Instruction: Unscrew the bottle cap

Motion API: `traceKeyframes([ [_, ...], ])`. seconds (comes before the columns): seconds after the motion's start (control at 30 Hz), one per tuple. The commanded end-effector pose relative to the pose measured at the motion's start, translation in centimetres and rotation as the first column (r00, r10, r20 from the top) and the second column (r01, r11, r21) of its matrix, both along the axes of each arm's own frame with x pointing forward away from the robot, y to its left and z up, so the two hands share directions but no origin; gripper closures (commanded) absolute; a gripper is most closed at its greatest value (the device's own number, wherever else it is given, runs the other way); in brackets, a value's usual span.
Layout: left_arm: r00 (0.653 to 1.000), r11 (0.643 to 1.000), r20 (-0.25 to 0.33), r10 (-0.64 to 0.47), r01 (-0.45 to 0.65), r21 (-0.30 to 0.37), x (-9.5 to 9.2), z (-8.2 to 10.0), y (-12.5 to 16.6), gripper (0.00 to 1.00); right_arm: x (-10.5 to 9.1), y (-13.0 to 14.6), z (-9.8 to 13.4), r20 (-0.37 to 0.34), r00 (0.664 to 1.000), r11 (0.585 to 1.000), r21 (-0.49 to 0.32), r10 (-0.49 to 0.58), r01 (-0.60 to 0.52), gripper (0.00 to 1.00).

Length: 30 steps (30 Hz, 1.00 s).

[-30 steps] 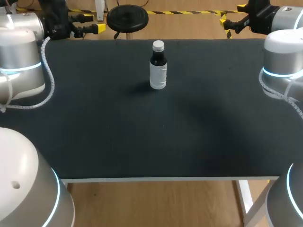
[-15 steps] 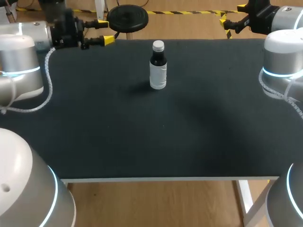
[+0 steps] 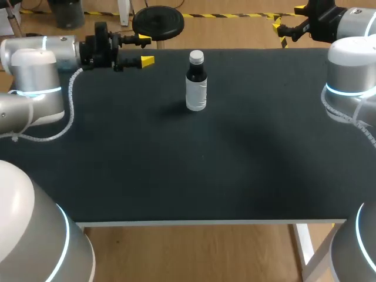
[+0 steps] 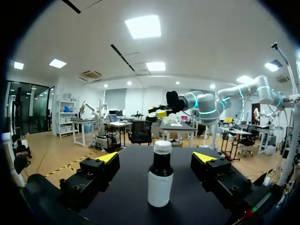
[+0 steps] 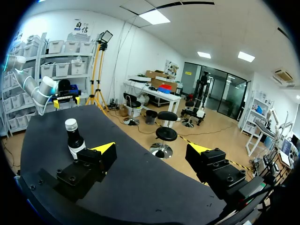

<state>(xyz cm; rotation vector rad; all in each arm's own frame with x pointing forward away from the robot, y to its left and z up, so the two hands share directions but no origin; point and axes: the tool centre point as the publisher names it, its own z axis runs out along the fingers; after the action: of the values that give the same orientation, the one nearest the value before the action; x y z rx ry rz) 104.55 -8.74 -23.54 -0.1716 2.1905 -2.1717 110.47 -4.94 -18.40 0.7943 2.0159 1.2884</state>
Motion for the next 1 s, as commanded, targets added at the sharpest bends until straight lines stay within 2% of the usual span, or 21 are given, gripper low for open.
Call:
traceKeyframes([
  [0.03,0.998,0.998,-0.003,-0.068,0.068,-0.019,0.7,-1.2,-1.2,0.0,0.0,0.0,0.0,0.0,1.0,1.0,0.0,0.0,0.0,0.0],
  [0.43,0.993,0.993,-0.011,-0.122,0.121,-0.011,0.4,-2.5,-4.0,0.0,0.0,0.0,0.0,0.0,1.0,1.0,0.0,0.0,0.0,0.0],
  [0.73,0.988,0.989,-0.038,-0.15,0.149,-0.016,0.3,-4.1,-6.0,0.0,0.0,0.0,0.0,0.0,1.0,1.0,0.0,0.0,0.0,0.0],
  [1.0,0.982,0.982,-0.035,-0.186,0.187,0.015,0.2,-4.7,-7.5,0.0,0.0,0.0,0.0,0.0,1.0,1.0,0.0,0.0,0.0,0.0],
])
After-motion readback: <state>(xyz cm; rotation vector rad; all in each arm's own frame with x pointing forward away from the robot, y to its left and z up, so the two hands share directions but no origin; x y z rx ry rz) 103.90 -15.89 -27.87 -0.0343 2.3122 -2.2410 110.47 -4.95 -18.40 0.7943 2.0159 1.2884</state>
